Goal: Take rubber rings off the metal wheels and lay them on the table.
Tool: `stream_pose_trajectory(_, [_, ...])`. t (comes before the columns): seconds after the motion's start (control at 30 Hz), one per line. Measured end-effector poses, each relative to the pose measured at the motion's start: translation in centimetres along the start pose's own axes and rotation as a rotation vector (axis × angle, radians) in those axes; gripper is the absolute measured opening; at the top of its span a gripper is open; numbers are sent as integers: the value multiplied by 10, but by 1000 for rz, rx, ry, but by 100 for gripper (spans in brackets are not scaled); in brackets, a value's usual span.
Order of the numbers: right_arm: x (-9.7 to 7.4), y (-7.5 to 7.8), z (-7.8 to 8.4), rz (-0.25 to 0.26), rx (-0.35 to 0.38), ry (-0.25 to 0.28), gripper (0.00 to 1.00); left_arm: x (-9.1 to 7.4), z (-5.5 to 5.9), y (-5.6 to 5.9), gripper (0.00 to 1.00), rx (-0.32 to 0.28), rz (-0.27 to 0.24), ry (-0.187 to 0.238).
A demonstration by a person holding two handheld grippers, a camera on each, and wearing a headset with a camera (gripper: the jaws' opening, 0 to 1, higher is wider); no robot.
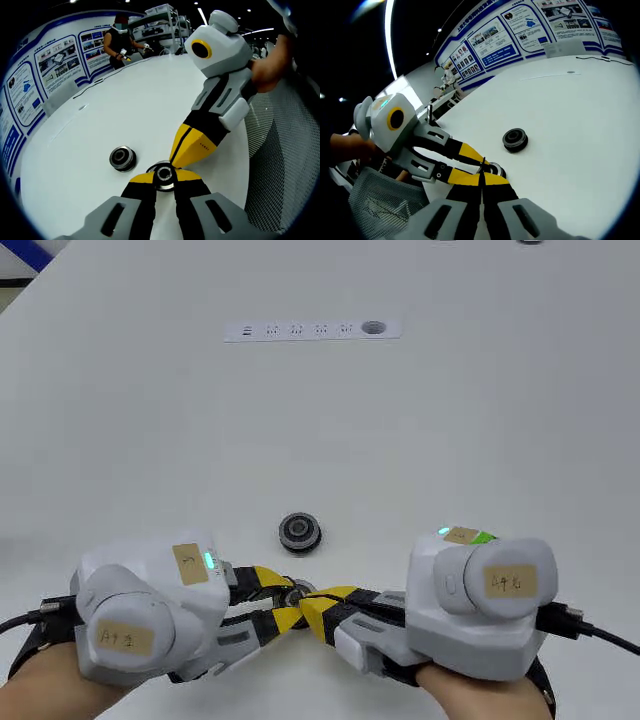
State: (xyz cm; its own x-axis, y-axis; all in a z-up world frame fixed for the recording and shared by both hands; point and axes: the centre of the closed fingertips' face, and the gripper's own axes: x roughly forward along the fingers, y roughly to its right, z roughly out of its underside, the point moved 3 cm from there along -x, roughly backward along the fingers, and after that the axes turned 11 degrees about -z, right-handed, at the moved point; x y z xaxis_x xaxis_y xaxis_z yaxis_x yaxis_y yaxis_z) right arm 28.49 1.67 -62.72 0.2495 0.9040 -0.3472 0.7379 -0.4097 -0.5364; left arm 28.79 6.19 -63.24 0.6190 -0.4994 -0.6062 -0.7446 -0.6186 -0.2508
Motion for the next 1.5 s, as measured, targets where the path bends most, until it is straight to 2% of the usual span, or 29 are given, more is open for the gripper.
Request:
stream_pose_trajectory(0.27, [-1, 1, 1, -4, 36, 14, 2, -2, 1, 1, 14, 5, 3, -6])
stream_pose_trajectory(0.43, [0, 0, 1, -10, 46, 18, 2, -6, -3, -2, 14, 4, 4, 7])
stream_pose_trajectory(0.57, [0, -2, -1, -17, 47, 24, 2, -8, -3, -2, 14, 22, 4, 0])
stream_pose_trajectory(0.73, [0, -5, -3, -27, 48, 31, 2, -15, -1, -3, 15, 20, -12, -1])
stream_pose_trajectory(0.93, [-6, -9, -19, -40, 51, 99, 2, -23, 2, -7, 16, 2, -39, -5])
stream_pose_trajectory(1.07, [-13, 1, -23, -7, 79, 131, 2, -25, 2, -8, 16, -12, -45, -2])
stream_pose_trajectory(1.2, [-26, 19, -21, 65, 144, 161, 2, -24, 1, -10, 17, -9, -49, 1])
stream_pose_trajectory(1.27, [-33, 30, -18, 116, 162, 165, 2, -21, -1, -11, 17, -6, -51, 5])
stream_pose_trajectory(1.37, [-39, 39, -13, 152, 209, 173, 2, -16, -4, -11, 17, -1, -43, 7])
stream_pose_trajectory(1.5, [-45, 49, -6, 206, 234, 158, 2, -10, -6, -12, 16, 7, -31, 8])
